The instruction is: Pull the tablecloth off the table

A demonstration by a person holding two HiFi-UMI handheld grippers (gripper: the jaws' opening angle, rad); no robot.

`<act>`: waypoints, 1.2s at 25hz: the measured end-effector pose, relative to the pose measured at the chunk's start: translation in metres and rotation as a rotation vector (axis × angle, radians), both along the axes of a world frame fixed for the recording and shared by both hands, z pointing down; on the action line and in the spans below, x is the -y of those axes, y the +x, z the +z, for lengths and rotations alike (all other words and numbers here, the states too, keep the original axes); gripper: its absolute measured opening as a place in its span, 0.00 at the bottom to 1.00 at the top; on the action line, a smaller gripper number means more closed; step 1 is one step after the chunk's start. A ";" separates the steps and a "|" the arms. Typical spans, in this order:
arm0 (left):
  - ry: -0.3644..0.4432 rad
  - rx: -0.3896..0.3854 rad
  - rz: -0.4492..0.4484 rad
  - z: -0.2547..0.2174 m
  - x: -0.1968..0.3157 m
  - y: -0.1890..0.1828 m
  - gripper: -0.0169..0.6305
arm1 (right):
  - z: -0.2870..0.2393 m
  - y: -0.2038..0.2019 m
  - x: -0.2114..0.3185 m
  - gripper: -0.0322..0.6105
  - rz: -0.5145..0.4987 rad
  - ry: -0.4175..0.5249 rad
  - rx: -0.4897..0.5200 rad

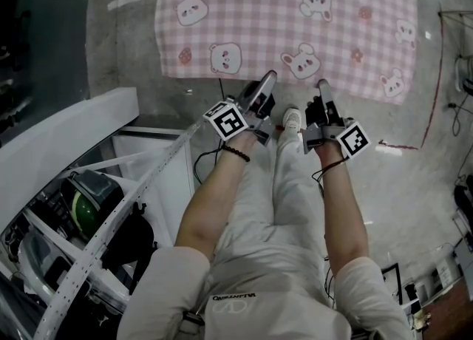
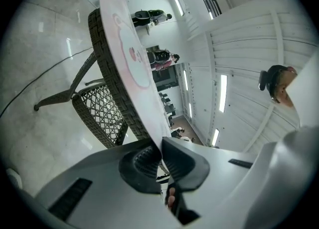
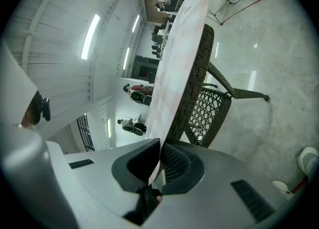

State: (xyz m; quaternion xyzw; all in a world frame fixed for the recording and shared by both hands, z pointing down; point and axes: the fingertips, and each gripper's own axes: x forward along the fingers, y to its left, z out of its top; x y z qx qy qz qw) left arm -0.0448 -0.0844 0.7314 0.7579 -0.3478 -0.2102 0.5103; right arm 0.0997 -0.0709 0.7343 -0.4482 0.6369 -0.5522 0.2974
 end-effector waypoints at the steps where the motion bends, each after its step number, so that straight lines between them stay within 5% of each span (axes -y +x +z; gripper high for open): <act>1: -0.004 0.001 -0.001 0.000 0.000 0.000 0.03 | 0.001 0.000 0.000 0.07 -0.001 -0.006 0.003; 30: -0.176 0.076 -0.016 0.000 -0.001 0.001 0.03 | -0.005 -0.003 0.001 0.07 -0.098 -0.234 -0.014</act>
